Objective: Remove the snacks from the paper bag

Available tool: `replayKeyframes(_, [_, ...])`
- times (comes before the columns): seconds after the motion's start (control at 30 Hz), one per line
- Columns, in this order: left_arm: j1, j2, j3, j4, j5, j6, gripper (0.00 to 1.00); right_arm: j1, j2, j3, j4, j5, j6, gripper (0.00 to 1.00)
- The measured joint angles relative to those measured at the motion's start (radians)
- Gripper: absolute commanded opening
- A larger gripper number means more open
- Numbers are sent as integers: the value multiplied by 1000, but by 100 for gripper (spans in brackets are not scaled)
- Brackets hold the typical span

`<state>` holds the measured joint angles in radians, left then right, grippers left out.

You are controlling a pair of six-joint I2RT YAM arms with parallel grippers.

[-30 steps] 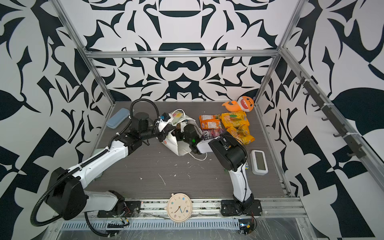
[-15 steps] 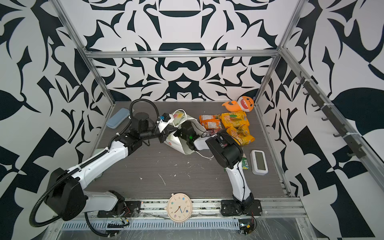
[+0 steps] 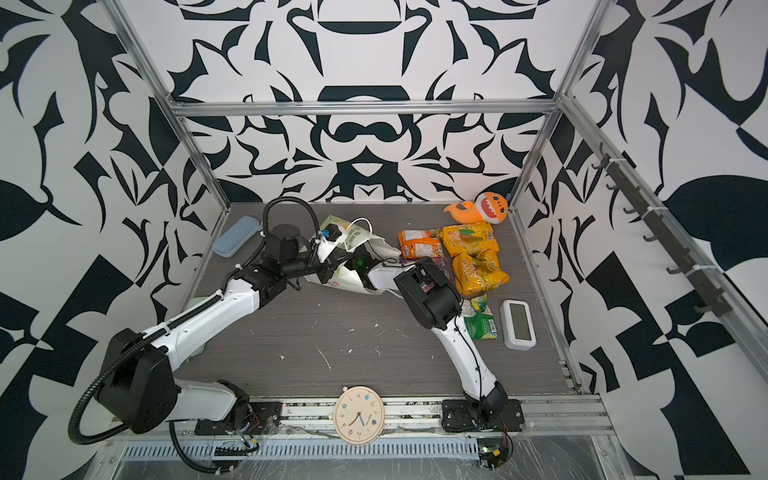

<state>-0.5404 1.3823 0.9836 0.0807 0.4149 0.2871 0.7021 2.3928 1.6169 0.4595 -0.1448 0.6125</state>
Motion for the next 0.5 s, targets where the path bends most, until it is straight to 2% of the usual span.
replayKeyframes(0.2, [0,-7,-32,30,-13,3,0,0,10,21,-63,-2,60,2])
replayKeyframes(0.5, [-27,-34,-79,63,-10,20,0,-5,-122,-200,12,-45,92,0])
